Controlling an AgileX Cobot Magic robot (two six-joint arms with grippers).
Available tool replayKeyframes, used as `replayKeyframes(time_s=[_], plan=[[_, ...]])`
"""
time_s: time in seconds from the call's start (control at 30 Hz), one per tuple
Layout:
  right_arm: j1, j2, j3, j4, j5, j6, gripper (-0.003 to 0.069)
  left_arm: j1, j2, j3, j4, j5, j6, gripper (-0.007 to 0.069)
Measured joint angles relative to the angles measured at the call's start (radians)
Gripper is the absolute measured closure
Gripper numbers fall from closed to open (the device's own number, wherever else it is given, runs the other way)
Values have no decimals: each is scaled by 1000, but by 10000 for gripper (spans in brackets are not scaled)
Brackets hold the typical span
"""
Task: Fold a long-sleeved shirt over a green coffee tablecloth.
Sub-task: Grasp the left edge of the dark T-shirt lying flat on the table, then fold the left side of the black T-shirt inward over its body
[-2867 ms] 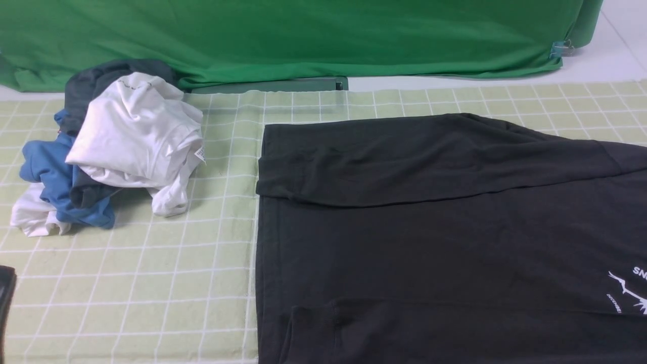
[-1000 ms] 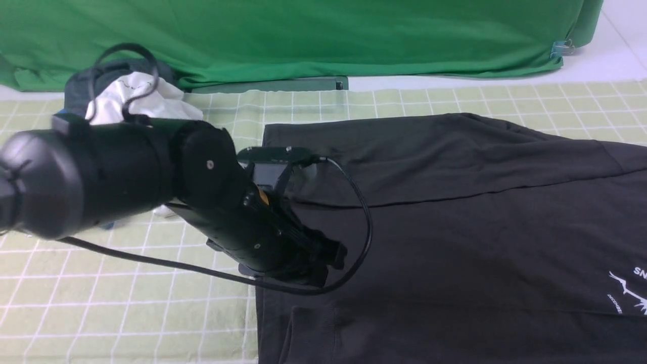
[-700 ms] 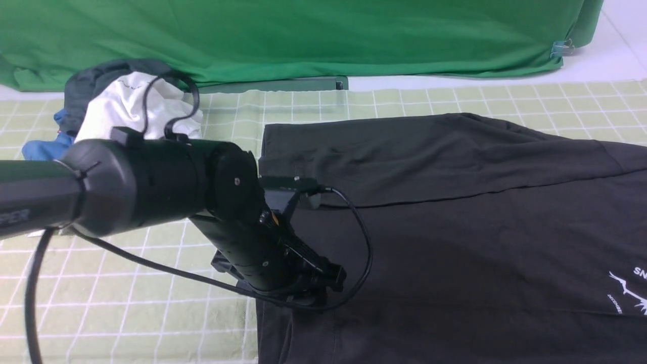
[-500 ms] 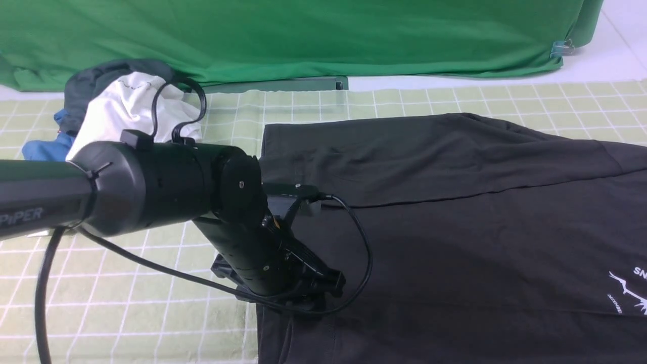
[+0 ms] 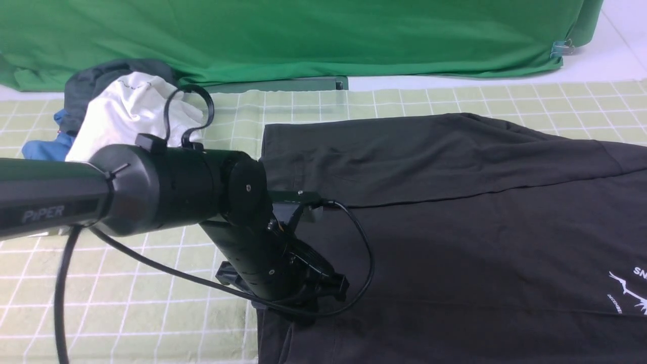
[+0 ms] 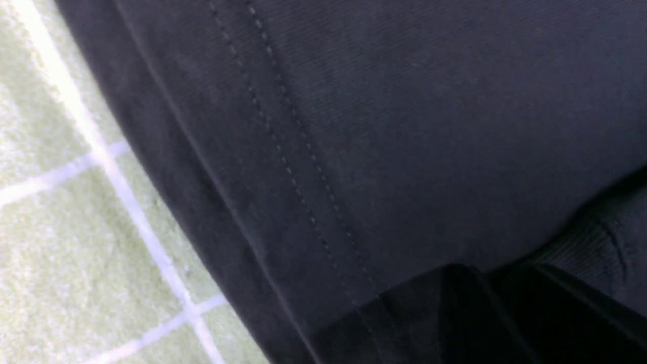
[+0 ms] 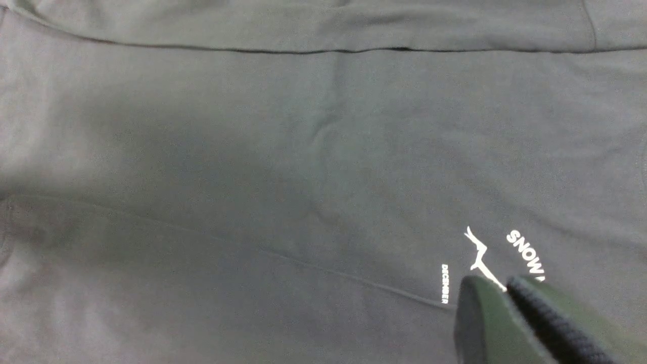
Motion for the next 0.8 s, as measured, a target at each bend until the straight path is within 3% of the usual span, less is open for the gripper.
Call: replayKeyframes(time_s=[0.3, 0.8], plan=[[0, 0, 0, 1, -1, 0, 590, 0, -5, -2, -3, 6, 74, 597], [0, 0, 0, 1, -2, 0, 586, 80, -133, -285, 19, 52, 93, 599]])
